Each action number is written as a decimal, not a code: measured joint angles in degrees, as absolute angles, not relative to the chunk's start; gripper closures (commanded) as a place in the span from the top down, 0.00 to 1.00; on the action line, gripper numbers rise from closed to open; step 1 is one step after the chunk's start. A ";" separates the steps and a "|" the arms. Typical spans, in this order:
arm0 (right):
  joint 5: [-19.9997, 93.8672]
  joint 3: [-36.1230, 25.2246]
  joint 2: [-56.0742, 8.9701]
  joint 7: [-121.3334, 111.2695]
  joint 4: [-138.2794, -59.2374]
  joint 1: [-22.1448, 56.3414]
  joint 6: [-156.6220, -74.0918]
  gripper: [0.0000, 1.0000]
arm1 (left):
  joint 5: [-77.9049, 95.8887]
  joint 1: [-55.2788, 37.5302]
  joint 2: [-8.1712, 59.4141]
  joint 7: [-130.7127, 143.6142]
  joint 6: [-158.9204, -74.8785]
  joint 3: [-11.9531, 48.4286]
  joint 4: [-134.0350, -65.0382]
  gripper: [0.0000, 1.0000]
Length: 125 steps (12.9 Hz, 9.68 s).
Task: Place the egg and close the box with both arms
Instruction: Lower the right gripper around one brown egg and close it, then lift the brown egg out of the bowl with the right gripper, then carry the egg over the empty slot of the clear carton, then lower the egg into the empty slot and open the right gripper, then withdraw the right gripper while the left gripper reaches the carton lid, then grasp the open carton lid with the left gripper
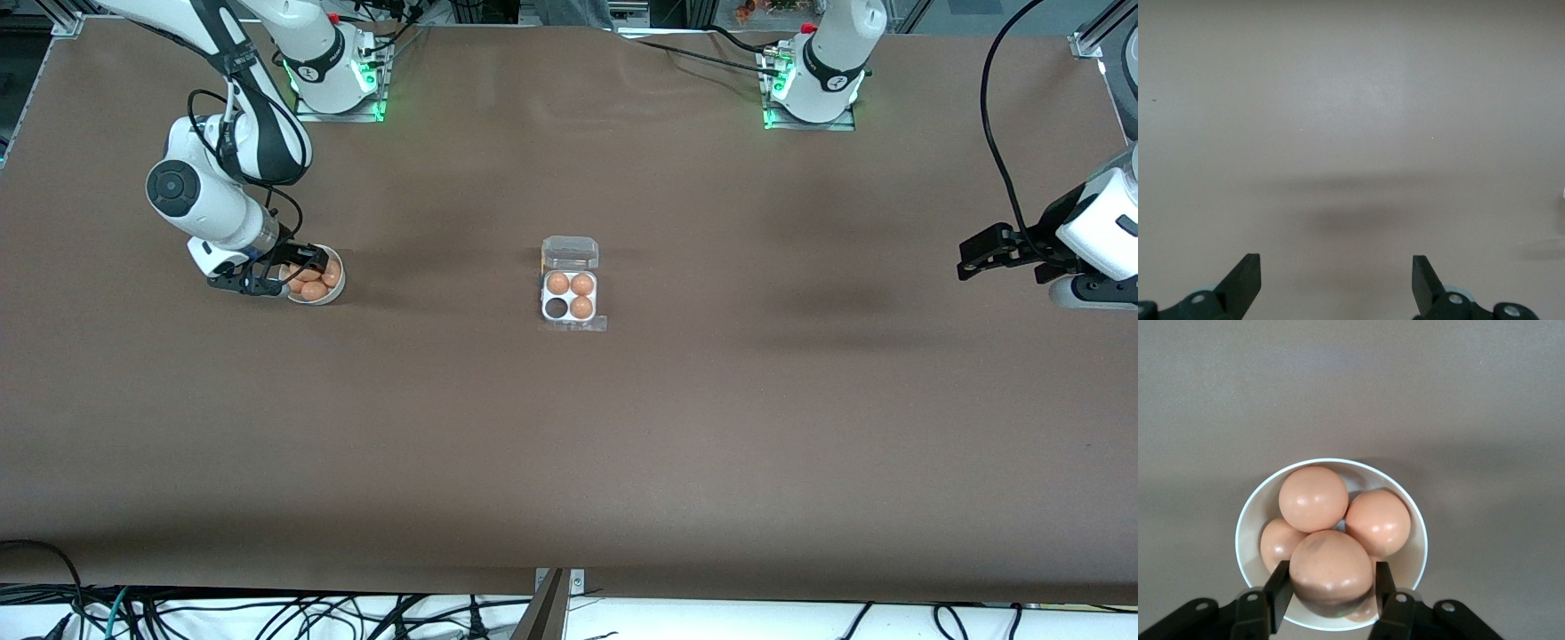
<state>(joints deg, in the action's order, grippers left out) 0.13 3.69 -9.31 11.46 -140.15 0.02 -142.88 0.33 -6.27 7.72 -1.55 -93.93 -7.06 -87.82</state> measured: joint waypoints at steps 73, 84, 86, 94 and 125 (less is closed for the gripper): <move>-9.98 14.00 -41.55 64.53 -87.27 31.57 -127.77 0.29 | 0.33 -6.25 7.76 -1.55 -93.93 -7.06 -87.76 1.00; -9.98 14.00 -43.24 64.57 -86.38 31.88 -130.30 1.00 | 0.33 -6.25 7.76 -1.55 -93.93 -7.06 -87.76 1.00; -9.99 14.00 -43.32 64.58 -86.07 32.05 -130.32 1.00 | 0.34 -6.25 7.76 -1.55 -93.93 -7.06 -87.76 1.00; -10.48 11.30 -42.91 59.76 -83.30 31.13 -130.08 1.00 | 1.05 -6.37 7.76 -1.18 -93.93 -6.95 -87.74 1.00; 0.17 -2.05 0.49 5.36 -94.73 0.75 -91.82 1.00 | 27.81 -47.76 35.82 50.08 -92.84 -5.71 -80.19 0.14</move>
<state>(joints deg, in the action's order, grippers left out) 0.17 -2.05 0.49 5.36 -94.73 0.75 -91.82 27.81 -47.76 35.82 50.08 -92.84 -5.71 -80.19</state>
